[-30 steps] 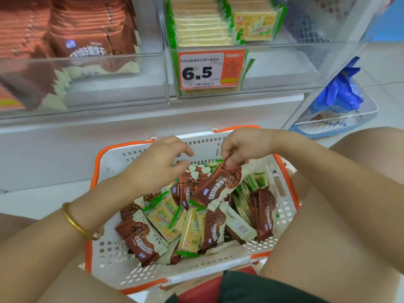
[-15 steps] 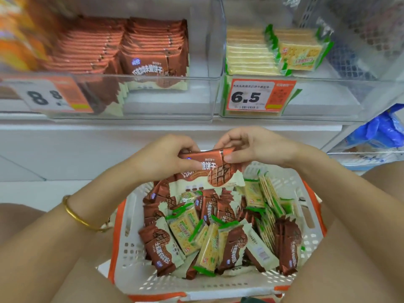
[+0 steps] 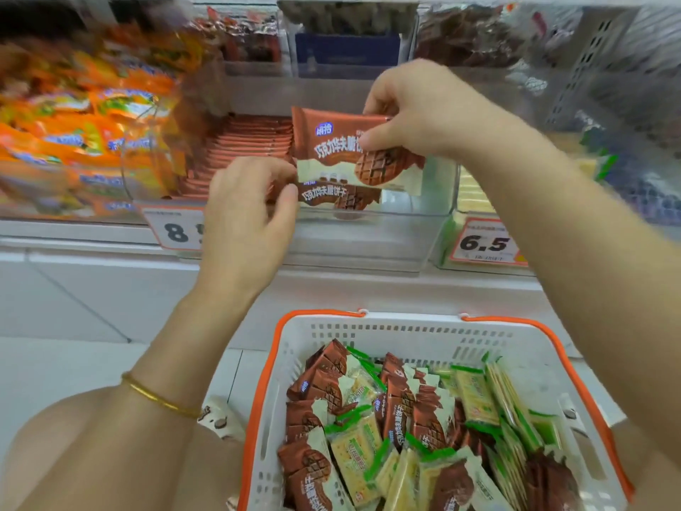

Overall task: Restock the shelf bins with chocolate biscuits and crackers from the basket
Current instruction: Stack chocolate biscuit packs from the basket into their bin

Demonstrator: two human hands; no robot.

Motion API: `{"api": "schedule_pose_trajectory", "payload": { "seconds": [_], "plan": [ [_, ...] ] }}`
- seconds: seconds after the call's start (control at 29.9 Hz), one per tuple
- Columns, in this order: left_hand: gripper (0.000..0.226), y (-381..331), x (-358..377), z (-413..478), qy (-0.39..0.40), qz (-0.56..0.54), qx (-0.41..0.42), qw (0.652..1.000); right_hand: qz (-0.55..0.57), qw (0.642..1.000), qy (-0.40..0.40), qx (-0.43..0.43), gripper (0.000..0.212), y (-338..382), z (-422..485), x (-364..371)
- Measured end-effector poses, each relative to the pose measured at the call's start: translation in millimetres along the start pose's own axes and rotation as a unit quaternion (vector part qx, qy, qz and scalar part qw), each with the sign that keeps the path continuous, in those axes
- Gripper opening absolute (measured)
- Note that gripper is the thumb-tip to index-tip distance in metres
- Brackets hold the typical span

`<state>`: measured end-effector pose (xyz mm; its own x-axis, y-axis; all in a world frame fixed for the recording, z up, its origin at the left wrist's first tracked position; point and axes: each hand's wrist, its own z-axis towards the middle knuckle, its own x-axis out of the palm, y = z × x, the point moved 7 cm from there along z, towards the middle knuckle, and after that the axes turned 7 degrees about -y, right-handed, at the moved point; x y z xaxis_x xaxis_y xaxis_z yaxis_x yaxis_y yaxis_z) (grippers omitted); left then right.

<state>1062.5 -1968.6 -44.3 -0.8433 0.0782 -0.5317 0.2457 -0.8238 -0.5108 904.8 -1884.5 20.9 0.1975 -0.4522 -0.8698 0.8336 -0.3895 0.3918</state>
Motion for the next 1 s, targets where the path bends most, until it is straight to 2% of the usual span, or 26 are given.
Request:
{"api": "schedule_pose_trajectory", "payload": {
  "seconds": [0.1,0.17,0.47,0.77,0.87,1.0],
  "plan": [
    [0.035,-3.1,22.6,-11.4,0.089,0.136,0.045,0.986,-0.093,0.995,0.036,0.015,0.019,-12.0,22.1,43.2],
    [0.039,-4.9,28.5,-17.7,0.108,0.183,0.067,0.975,-0.146,0.988,0.043,0.022,0.027,-21.5,28.8,67.5],
    [0.037,-8.5,27.3,-19.0,0.093,0.200,0.088,0.971,-0.288,0.957,-0.007,-0.037,0.050,-13.2,31.9,86.7],
    [0.037,-7.7,28.3,-20.0,0.091,0.201,0.093,0.971,-0.317,0.945,0.022,-0.079,0.064,-5.7,38.0,94.6],
    [0.036,-11.3,25.6,-21.8,0.065,0.172,0.098,0.978,-0.269,0.961,0.001,-0.060,0.056,-1.0,28.3,72.9],
    [0.023,-46.7,19.8,-35.9,-0.016,0.111,0.174,0.978,-0.112,0.988,-0.087,-0.067,0.017,7.3,-32.6,11.0]
  ]
}}
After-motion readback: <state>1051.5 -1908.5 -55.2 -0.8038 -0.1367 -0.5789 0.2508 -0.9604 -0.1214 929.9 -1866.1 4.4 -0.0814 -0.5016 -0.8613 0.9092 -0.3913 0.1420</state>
